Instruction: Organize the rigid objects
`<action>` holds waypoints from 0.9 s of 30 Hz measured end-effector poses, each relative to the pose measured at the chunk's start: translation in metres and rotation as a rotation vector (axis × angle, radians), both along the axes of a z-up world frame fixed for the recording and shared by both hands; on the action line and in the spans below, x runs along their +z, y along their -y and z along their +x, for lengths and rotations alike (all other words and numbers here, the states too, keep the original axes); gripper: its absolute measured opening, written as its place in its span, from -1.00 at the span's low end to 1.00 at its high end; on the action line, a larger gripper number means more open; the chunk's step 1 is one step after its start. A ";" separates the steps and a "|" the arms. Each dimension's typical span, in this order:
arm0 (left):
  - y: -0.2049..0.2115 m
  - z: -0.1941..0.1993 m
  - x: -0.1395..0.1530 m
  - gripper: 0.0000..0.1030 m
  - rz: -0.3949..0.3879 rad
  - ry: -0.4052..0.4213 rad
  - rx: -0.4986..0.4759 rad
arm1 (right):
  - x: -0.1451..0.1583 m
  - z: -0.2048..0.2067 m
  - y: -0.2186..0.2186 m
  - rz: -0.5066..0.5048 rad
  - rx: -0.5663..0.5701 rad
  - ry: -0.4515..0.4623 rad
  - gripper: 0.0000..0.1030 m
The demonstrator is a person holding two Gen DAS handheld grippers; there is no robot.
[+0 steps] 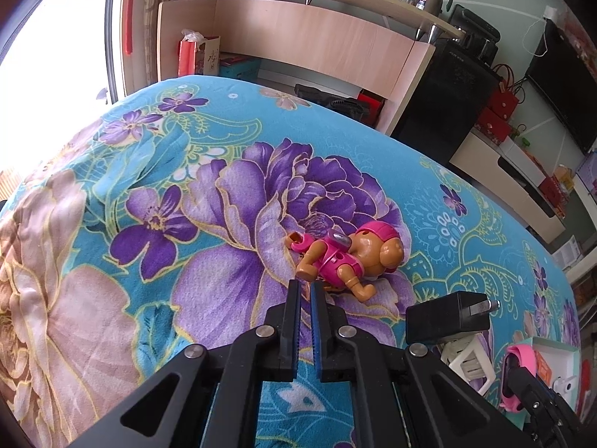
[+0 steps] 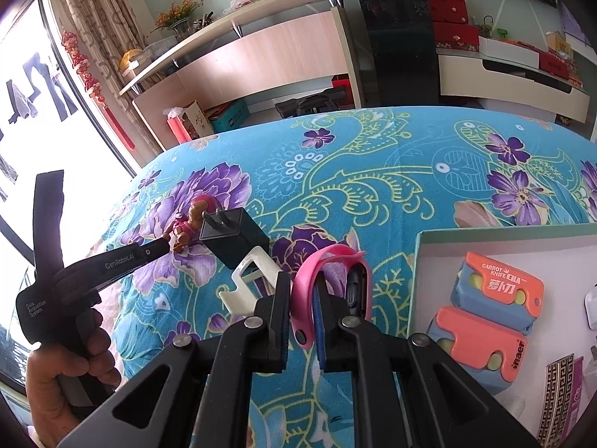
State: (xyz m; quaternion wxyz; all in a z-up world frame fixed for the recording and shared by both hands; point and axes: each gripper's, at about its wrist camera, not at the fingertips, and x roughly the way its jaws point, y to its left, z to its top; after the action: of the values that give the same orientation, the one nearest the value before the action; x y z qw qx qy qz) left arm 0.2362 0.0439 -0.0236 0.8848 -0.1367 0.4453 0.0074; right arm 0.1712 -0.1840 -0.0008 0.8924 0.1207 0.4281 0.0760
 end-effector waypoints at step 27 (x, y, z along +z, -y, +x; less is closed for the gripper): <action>0.021 0.020 -0.003 0.33 0.089 0.045 -0.083 | 0.003 0.009 0.013 0.019 -0.026 0.041 -0.78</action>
State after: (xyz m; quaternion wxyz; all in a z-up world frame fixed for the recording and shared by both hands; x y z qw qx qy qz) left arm 0.2565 0.0228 -0.0264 0.8993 -0.0787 0.4301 -0.0127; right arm 0.1807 -0.1966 0.0023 0.9006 0.1331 0.4076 0.0709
